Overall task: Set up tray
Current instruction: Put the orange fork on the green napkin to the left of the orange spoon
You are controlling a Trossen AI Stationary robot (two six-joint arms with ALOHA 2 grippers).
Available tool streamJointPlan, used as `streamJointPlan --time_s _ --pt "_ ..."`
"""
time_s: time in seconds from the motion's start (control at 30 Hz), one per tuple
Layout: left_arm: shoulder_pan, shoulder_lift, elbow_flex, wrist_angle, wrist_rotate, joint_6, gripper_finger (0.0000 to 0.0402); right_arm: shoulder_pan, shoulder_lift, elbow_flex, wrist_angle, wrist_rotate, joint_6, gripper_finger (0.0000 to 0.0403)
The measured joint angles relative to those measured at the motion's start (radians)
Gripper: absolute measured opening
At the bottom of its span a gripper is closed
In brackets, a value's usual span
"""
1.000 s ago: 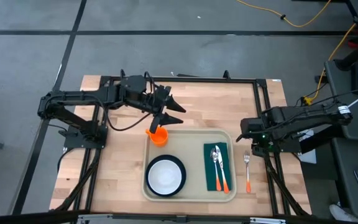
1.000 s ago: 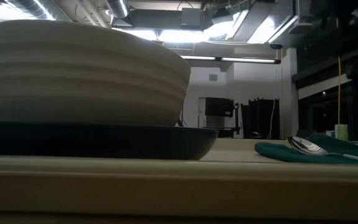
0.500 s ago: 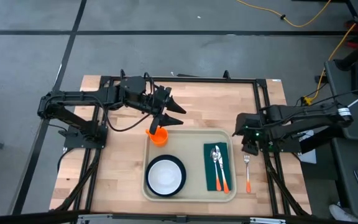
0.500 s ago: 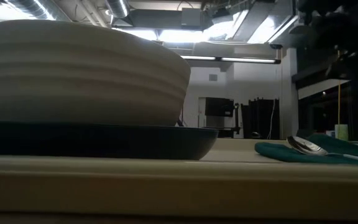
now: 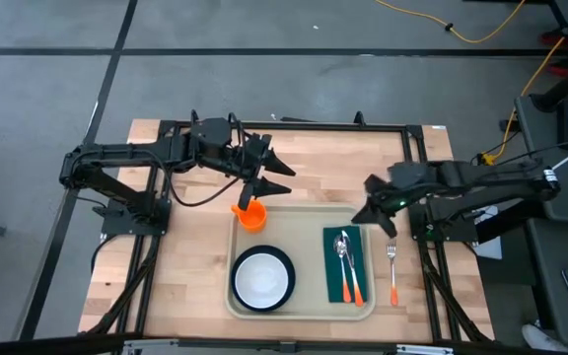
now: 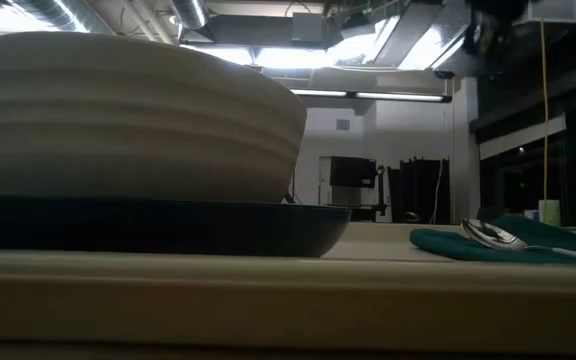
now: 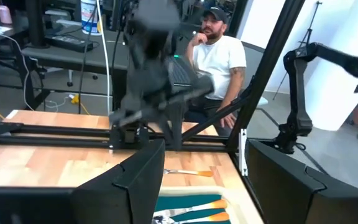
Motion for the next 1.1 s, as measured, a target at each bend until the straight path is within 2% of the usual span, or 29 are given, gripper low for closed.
streamJointPlan --time_s 0.2,0.33,0.53,0.73,0.97,1.1 --pt "0.007 0.015 0.001 0.0 -0.005 0.014 0.0216 0.056 -0.114 0.068 0.068 0.199 -0.002 0.0011" --pt "0.007 0.052 0.001 0.009 -0.005 0.03 0.0216 0.089 -0.185 0.085 0.181 0.291 -0.015 0.0008" --pt "0.007 0.168 0.005 0.091 -0.026 0.013 0.0216 0.127 -0.245 0.085 0.383 0.351 -0.109 0.0004" --pt "0.003 0.329 0.086 0.111 -0.11 0.045 0.0216 0.13 -0.261 0.085 0.391 0.425 -0.133 0.0006" --pt "-0.002 0.516 0.234 0.141 -0.091 0.057 0.0216 0.13 -0.234 0.085 0.389 0.44 -0.109 0.0006" --pt "-0.01 0.626 0.337 0.196 -0.016 0.041 0.0216 0.13 -0.221 0.085 0.36 0.451 -0.105 0.0009"
